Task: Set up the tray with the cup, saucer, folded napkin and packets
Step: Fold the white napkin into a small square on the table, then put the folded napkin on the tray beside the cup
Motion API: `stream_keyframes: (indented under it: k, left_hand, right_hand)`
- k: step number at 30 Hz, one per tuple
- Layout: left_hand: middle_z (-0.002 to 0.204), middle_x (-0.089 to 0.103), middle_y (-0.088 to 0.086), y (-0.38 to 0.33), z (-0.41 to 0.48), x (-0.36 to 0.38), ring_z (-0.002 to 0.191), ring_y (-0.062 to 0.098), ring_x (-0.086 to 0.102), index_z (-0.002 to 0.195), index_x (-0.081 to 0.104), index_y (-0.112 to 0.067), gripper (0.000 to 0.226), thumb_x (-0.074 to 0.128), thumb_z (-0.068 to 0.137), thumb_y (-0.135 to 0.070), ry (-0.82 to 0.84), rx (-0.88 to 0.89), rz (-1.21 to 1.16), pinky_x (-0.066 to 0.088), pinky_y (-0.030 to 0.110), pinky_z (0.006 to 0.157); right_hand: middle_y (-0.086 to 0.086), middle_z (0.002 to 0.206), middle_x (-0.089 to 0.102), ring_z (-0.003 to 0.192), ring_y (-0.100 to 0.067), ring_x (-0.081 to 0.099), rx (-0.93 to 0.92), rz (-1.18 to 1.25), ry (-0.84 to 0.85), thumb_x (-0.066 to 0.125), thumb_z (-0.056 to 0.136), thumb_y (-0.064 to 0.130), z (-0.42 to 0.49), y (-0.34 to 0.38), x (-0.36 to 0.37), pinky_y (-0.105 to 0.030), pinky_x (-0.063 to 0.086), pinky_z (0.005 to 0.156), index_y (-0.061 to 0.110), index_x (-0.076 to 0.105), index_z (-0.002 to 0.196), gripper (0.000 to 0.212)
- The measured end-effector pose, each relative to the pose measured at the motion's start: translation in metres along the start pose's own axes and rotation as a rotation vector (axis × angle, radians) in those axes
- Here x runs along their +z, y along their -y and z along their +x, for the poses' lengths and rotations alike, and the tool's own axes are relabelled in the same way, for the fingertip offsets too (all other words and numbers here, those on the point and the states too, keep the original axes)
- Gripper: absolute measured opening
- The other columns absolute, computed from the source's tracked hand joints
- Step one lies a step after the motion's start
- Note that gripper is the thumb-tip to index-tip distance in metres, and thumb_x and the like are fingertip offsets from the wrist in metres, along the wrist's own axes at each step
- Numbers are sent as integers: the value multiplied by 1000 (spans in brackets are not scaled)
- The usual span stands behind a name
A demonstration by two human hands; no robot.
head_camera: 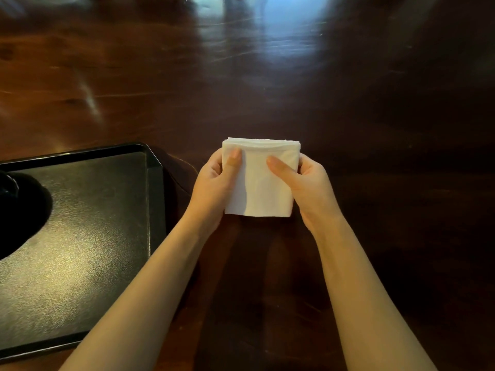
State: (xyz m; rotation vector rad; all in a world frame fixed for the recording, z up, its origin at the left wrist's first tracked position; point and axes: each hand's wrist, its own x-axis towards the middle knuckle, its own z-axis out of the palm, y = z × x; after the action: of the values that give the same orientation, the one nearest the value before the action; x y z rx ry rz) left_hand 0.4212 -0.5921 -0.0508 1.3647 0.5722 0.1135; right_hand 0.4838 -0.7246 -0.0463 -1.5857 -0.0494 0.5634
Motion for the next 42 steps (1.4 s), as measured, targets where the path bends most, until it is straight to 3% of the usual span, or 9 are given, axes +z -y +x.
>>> stream_keyframes:
  k: [4,9,14,19,24,28,33,38,42]
  left_hand:
    - [96,66,-6,4,-10,8,96,14,65,93,58,-35,16,44,96,-31,-153,190,16,55,34,84]
    - [86,61,-5,-7,-10,21,84,18,61,88,56,-31,19,42,99,-25,-263,283,106,54,42,77]
    - [73,53,-13,-39,-13,13,65,-2,52,95,57,-14,17,42,99,-20,-375,501,297,41,11,58]
    - [67,48,-13,-79,-25,-18,61,-5,51,90,54,-11,18,40,100,-19,-499,540,367,37,9,53]
    - [74,54,-12,-94,-45,-75,65,-8,52,91,55,-23,18,39,100,-25,-618,404,246,41,12,60]
    - [76,57,1,-78,-63,-133,73,15,56,75,55,-23,28,41,98,-32,-670,116,23,45,30,67]
    - [84,57,2,-54,-70,-206,75,14,54,83,56,-21,22,43,97,-33,-667,-208,-55,45,31,67]
    - [116,58,0,-39,-52,-251,99,13,54,126,50,-15,33,47,93,-11,-481,-278,19,45,23,73]
    - [110,45,-11,-33,-56,-252,101,1,48,133,43,-12,41,41,94,-2,-352,-168,271,35,5,74]
  right_hand:
    - [8,87,70,84,-4,69,-71,-5,16,61,88,26,-6,0,1,-22,58,67,26,63,90,3]
    - [9,79,63,71,-2,61,-229,-222,-206,48,95,32,-7,6,16,-13,51,62,25,59,84,17]
    - [7,58,47,48,-5,43,-387,-449,-284,41,97,35,-2,38,31,-21,35,45,7,50,75,37]
    - [5,61,49,52,1,48,-420,-346,-172,40,98,35,-5,75,63,-13,37,45,11,52,74,36]
    - [6,75,58,67,-3,57,-317,-239,-12,36,98,38,-20,85,124,-11,46,54,18,57,89,30]
    - [-1,83,63,76,-12,60,-168,-254,134,41,96,40,-29,63,178,-27,50,66,20,59,84,30]
    - [0,69,53,60,-7,48,-77,-419,160,39,97,39,-29,21,244,-18,34,51,14,54,72,38]
    - [2,100,53,75,-3,48,101,-498,49,41,97,31,-17,-12,285,-19,37,56,12,48,123,33]
    - [-5,122,47,90,-10,51,54,-568,-72,45,91,23,-18,-29,299,-21,43,62,17,41,132,41]
